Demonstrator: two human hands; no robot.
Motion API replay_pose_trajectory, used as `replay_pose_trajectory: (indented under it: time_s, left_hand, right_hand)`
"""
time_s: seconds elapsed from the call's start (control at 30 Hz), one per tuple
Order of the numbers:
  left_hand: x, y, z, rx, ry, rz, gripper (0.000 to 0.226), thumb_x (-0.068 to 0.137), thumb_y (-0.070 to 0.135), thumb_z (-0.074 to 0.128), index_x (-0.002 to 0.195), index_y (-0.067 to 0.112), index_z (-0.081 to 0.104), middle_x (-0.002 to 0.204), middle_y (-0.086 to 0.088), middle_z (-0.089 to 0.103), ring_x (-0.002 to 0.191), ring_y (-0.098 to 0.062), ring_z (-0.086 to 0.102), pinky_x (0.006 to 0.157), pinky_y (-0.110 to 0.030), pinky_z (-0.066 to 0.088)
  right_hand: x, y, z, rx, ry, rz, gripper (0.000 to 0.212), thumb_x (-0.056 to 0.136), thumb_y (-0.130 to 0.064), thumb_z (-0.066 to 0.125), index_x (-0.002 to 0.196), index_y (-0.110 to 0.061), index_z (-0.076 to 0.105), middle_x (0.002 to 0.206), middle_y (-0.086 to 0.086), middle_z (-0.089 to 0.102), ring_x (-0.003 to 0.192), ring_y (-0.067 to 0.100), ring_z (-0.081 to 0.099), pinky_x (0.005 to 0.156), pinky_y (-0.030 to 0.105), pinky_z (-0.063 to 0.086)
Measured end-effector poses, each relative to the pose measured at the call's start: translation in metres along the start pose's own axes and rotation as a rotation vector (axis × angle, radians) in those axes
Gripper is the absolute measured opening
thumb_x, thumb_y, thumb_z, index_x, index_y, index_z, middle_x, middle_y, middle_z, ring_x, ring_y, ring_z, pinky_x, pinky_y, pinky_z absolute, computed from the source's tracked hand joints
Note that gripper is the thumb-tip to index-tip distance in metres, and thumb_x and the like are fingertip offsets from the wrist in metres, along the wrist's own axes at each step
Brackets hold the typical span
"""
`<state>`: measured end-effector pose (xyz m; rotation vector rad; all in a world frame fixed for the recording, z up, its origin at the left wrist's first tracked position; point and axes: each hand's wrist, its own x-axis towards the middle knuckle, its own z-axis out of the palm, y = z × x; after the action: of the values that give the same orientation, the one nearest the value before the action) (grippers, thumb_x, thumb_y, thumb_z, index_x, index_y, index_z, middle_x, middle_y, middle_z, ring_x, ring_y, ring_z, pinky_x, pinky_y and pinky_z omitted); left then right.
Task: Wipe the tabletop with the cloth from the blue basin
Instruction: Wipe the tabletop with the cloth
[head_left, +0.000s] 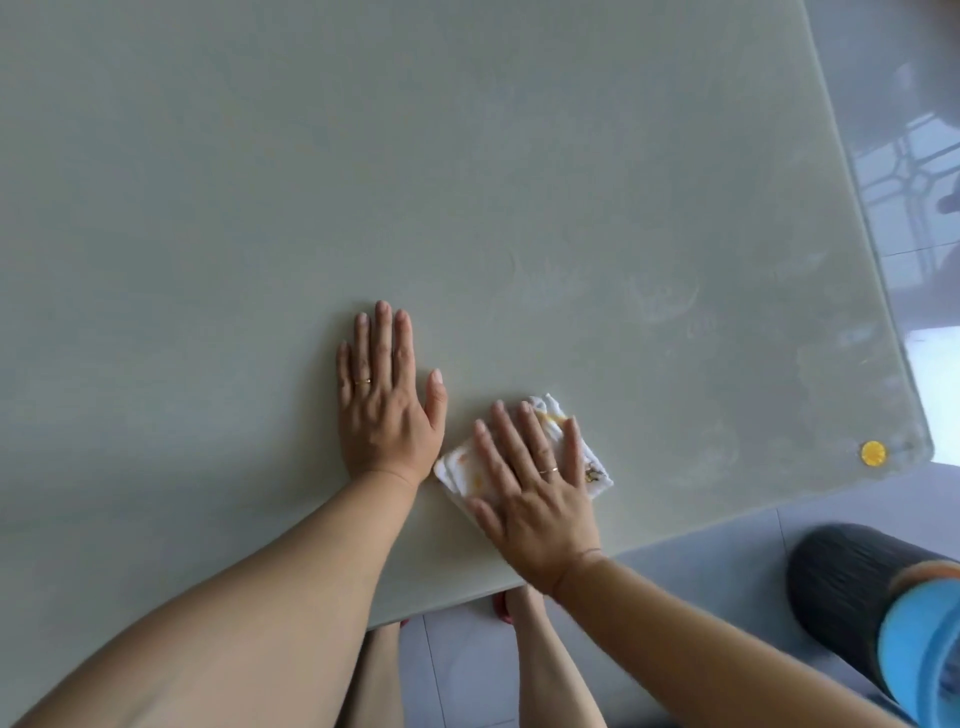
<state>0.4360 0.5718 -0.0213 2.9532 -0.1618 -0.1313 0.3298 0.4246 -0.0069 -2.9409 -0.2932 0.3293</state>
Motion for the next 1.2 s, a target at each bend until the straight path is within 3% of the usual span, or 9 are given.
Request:
replay_pose_trajectory:
  time_s: [0.1, 0.3, 0.4, 0.53, 0.73, 0.87, 0.97, 1.1, 1.2]
  left_hand:
    - [0.001, 0.001, -0.001, 0.003, 0.006, -0.003, 0.065, 0.092, 0.037, 0.033, 0.148, 0.007, 0.028, 0.156, -0.012, 0.024, 0.145, -0.030, 0.021, 0.117, -0.045, 0.017]
    - [0.001, 0.002, -0.002, -0.001, 0.002, -0.008, 0.065, 0.090, 0.037, 0.034, 0.148, 0.007, 0.030, 0.155, -0.013, 0.027, 0.144, -0.030, 0.024, 0.117, -0.046, 0.019]
    - [0.002, 0.002, -0.003, -0.012, -0.007, -0.017, 0.066, 0.087, 0.034, 0.034, 0.147, 0.006, 0.031, 0.155, -0.014, 0.028, 0.143, -0.030, 0.024, 0.116, -0.047, 0.020]
    - [0.002, 0.001, -0.003, -0.018, 0.012, -0.005, 0.061, 0.091, 0.031, 0.034, 0.147, 0.007, 0.031, 0.155, -0.014, 0.028, 0.144, -0.029, 0.025, 0.116, -0.045, 0.020]
    - [0.001, 0.001, -0.001, 0.004, 0.000, -0.007, 0.061, 0.092, 0.032, 0.031, 0.148, 0.007, 0.030, 0.155, -0.012, 0.027, 0.144, -0.027, 0.023, 0.116, -0.044, 0.018]
    - [0.002, 0.003, -0.003, 0.018, 0.012, -0.019, 0.055, 0.095, 0.032, 0.031, 0.141, 0.004, 0.042, 0.150, -0.014, 0.037, 0.140, -0.029, 0.033, 0.114, -0.043, 0.022]
    - [0.002, 0.002, -0.004, -0.009, -0.005, -0.005, 0.055, 0.093, 0.030, 0.033, 0.140, 0.003, 0.043, 0.151, -0.016, 0.036, 0.141, -0.031, 0.031, 0.115, -0.046, 0.023]
    - [0.002, 0.001, -0.005, -0.023, -0.043, -0.011, 0.062, 0.091, 0.031, 0.033, 0.147, 0.006, 0.030, 0.155, -0.014, 0.026, 0.144, -0.029, 0.023, 0.116, -0.046, 0.019]
    - [0.002, 0.002, -0.005, -0.034, -0.069, -0.007, 0.062, 0.091, 0.030, 0.032, 0.148, 0.005, 0.029, 0.155, -0.014, 0.025, 0.144, -0.030, 0.023, 0.116, -0.046, 0.017]
  right_hand:
    - [0.029, 0.055, -0.015, -0.086, 0.001, -0.203, 0.066, 0.092, -0.055, 0.035, 0.148, -0.023, 0.025, 0.155, 0.002, 0.023, 0.144, 0.024, 0.018, 0.114, 0.057, 0.013]
    - [0.084, 0.050, -0.023, 0.063, 0.106, 0.581, 0.067, 0.090, -0.051, 0.021, 0.150, -0.021, 0.015, 0.159, 0.004, 0.010, 0.146, 0.022, 0.003, 0.115, 0.053, -0.004]
    - [0.061, 0.001, -0.012, 0.042, 0.057, 0.198, 0.064, 0.092, -0.049, 0.030, 0.148, -0.017, 0.024, 0.156, 0.006, 0.019, 0.145, 0.025, 0.011, 0.114, 0.057, 0.004]
    - [0.083, 0.056, -0.026, -0.083, 0.006, -0.238, 0.062, 0.092, -0.052, 0.034, 0.146, -0.022, 0.030, 0.153, 0.002, 0.029, 0.143, 0.023, 0.022, 0.114, 0.055, 0.012]
    - [0.157, 0.083, -0.038, 0.082, 0.149, 0.628, 0.065, 0.092, -0.050, 0.021, 0.150, -0.023, 0.012, 0.159, 0.002, 0.007, 0.146, 0.021, 0.000, 0.115, 0.053, -0.006]
    - [0.142, 0.005, -0.025, 0.056, 0.081, 0.160, 0.061, 0.094, -0.047, 0.025, 0.149, -0.021, 0.021, 0.157, 0.003, 0.019, 0.146, 0.024, 0.010, 0.116, 0.052, 0.000]
    - [0.152, 0.040, -0.037, -0.057, 0.012, -0.175, 0.060, 0.093, -0.050, 0.027, 0.147, -0.024, 0.027, 0.154, 0.001, 0.028, 0.143, 0.023, 0.021, 0.116, 0.050, 0.010]
    - [0.184, 0.100, -0.050, 0.039, 0.100, 0.331, 0.057, 0.097, -0.046, 0.026, 0.149, -0.024, 0.018, 0.158, 0.001, 0.015, 0.146, 0.020, 0.007, 0.117, 0.047, -0.001]
    - [0.194, 0.066, -0.043, 0.099, 0.138, 0.687, 0.060, 0.097, -0.044, 0.021, 0.151, -0.022, 0.006, 0.160, 0.001, 0.000, 0.146, 0.021, -0.006, 0.116, 0.050, -0.007]
